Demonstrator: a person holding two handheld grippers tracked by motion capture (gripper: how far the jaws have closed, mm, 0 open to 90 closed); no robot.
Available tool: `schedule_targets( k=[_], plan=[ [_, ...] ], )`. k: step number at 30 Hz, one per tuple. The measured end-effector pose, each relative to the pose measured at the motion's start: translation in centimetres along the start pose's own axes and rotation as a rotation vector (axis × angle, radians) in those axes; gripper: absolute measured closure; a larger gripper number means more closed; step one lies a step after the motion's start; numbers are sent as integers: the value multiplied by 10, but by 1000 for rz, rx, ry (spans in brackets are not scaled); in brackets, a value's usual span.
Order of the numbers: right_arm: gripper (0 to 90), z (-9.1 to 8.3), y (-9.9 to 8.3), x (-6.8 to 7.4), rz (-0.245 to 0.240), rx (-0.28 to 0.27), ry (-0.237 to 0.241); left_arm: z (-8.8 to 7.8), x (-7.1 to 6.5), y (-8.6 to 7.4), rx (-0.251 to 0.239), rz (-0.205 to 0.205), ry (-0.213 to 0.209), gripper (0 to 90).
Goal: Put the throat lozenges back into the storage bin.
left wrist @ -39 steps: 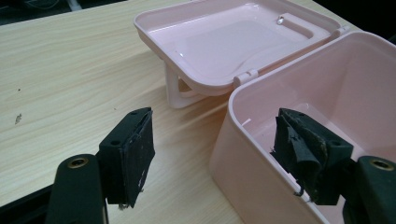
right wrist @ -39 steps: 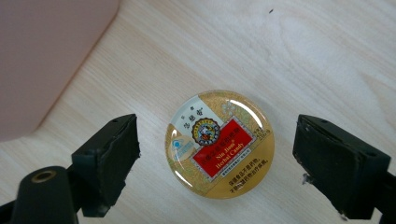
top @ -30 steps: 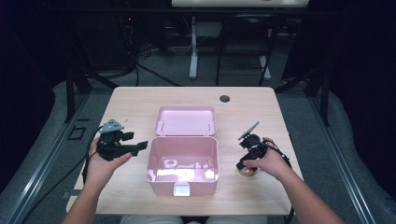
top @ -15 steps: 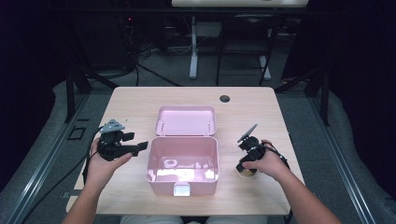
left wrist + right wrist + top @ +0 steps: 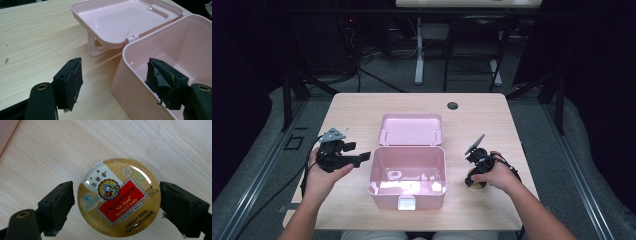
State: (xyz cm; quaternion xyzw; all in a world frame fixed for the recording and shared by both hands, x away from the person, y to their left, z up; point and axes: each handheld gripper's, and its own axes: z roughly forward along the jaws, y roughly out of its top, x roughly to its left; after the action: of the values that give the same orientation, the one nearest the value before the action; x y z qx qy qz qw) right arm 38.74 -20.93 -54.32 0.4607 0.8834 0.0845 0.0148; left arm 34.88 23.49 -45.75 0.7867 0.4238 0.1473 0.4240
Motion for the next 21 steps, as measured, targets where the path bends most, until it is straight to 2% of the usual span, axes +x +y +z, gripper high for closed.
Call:
schedule_targets(
  k=[4,5,9,10,21],
  plan=[
    [141,2,0,1,10,11,-3,1,-1,0,-2,-2,-1,286],
    [142,2,1,0,-4,15,-4,1,-1,0,-2,-2,-2,286],
    [147,5,1,0,0,24,-7,1,0,0,0,-2,-2,286],
    [150,6,1,1,1,41,-7,1,0,0,1,0,-3,286],
    [189,8,2,0,-12,48,-16,1,0,0,0,-3,-5,286]
  ],
)
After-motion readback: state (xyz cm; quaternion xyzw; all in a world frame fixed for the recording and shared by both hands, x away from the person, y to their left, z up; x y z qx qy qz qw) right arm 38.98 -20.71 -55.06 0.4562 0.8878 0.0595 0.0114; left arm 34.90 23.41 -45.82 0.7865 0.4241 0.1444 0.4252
